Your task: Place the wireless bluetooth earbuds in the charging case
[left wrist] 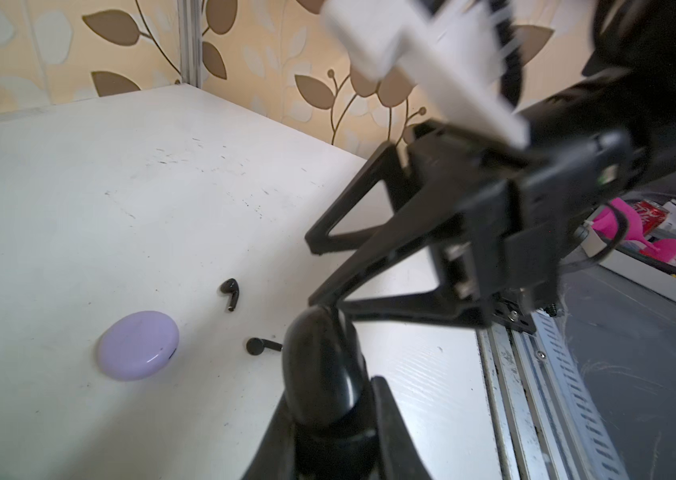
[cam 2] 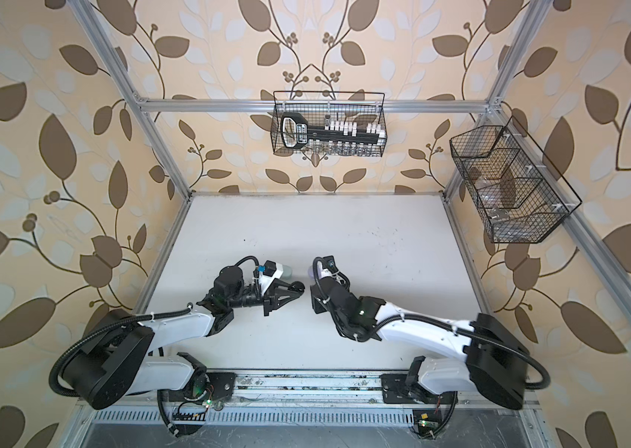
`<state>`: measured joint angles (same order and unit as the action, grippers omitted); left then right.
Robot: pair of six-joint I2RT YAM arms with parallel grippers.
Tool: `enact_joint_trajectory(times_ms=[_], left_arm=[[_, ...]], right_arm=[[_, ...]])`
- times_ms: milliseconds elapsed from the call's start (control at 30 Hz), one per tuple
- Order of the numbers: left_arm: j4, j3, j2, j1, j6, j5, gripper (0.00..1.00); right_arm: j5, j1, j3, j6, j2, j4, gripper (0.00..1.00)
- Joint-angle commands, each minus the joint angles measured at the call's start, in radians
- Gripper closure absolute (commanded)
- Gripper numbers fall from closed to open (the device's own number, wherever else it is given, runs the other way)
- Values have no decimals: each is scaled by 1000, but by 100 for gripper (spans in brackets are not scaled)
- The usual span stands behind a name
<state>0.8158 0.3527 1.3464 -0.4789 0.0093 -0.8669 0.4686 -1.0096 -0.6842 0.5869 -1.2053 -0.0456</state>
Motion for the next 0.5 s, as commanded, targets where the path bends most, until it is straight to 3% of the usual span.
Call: enact_joint_trajectory(times_ms=[0, 167, 467], left_arm=[[129, 25, 24, -12, -36, -74, 100], [126, 44, 48, -25, -40, -84, 100], [84, 45, 17, -61, -3, -103, 100]], right_arm=[[15, -24, 102, -58, 104, 97, 43], [-28, -65, 124, -108, 177, 130, 43], [6, -70, 41, -116, 51, 115, 46]])
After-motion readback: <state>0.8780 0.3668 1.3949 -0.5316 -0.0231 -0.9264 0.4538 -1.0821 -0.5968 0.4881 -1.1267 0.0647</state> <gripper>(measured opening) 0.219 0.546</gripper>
